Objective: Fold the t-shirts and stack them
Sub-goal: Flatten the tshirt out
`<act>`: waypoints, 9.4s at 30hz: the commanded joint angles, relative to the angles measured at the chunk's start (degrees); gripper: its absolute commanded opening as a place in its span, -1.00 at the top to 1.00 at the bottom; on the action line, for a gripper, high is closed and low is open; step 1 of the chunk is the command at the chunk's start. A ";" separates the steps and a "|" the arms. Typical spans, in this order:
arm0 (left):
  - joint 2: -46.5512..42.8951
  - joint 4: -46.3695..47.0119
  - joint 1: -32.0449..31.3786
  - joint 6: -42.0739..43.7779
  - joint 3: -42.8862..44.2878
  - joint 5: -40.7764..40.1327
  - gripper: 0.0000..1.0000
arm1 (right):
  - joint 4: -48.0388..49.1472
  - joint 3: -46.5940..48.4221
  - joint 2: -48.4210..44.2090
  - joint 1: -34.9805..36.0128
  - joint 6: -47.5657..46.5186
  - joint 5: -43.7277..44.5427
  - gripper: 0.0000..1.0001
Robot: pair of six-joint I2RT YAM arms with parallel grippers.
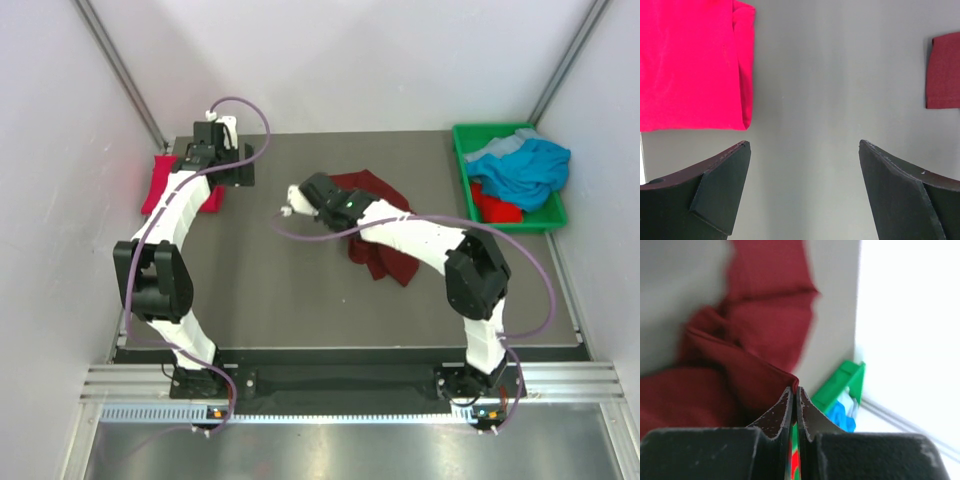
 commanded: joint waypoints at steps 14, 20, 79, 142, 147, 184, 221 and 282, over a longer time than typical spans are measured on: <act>13.08 -0.61 -8.66 3.71 8.62 10.21 -0.77 | -3.80 22.20 -12.27 -17.25 -2.90 1.95 1.00; 22.48 -0.96 -14.29 4.68 20.28 12.58 -0.74 | -5.56 17.98 -16.22 -21.12 1.23 3.80 1.00; 35.94 -5.27 -14.30 -0.33 26.03 24.28 1.00 | -5.74 24.74 -6.47 -31.14 4.66 -0.33 1.00; 13.62 -4.56 -9.99 6.26 33.33 9.86 1.00 | -4.15 28.70 -9.45 -33.34 6.51 -0.33 1.00; 4.84 -7.02 -9.90 7.32 32.89 10.22 1.00 | -4.94 27.82 -15.87 -33.08 7.65 -1.21 1.00; -27.79 -1.25 -9.55 18.47 27.10 4.95 1.00 | -5.24 28.62 -51.57 -43.27 21.02 -25.30 1.00; -43.08 -4.92 -9.55 20.41 21.01 -3.40 1.00 | -15.41 26.93 -64.39 -45.73 30.16 -28.91 1.00; 31.71 26.20 -0.32 27.54 26.82 -8.33 1.00 | 22.65 37.04 22.97 -44.41 21.19 -29.69 1.00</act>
